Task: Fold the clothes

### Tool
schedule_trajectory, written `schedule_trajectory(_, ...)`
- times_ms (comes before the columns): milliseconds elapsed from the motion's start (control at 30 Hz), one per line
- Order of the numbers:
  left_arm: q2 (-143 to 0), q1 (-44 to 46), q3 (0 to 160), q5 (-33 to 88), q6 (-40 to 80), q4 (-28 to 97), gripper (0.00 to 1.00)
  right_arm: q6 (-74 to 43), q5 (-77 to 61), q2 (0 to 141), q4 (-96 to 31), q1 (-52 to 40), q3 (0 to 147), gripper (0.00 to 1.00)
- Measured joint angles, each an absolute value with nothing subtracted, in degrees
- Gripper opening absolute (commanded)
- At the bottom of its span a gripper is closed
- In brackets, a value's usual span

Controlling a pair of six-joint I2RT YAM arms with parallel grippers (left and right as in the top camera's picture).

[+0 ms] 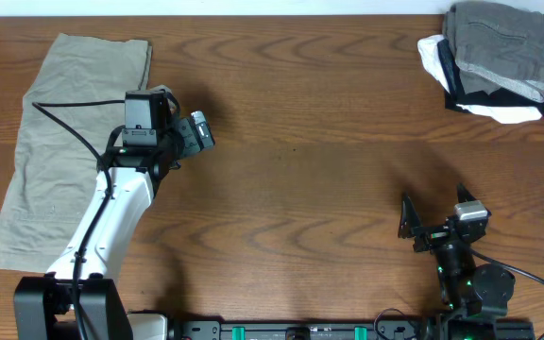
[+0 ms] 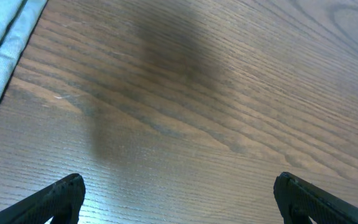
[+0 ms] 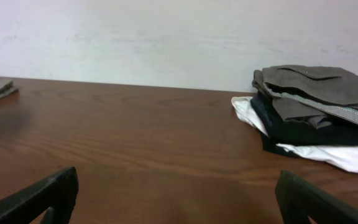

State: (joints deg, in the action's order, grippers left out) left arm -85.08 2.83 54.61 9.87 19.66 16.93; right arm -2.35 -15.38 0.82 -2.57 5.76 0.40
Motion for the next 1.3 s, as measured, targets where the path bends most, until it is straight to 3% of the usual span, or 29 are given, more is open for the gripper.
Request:
schedule_trajectory(300,-85.01,2.94,54.43,9.8,19.68,20.14,0.98,-2.35,-15.38,0.82,-2.57,5.76,0.4,0.99)
schedule_trajectory(467,-81.38,3.22,49.5,8.21,19.66,11.86,0.98,-2.35,-15.38,0.82,-2.59,5.76,0.4,0.99)
schedule_trajectory(867,-51.51,3.2,19.9,4.34,15.42,-11.4,0.98,-2.35,-15.25,0.71,-2.59,5.76,0.4,0.99)
schedule_trajectory(1300,-24.29,1.08,0.54,4.05,13.37,-14.68,0.98,-2.35,-15.16,0.69,-2.59,5.76,0.4,0.99)
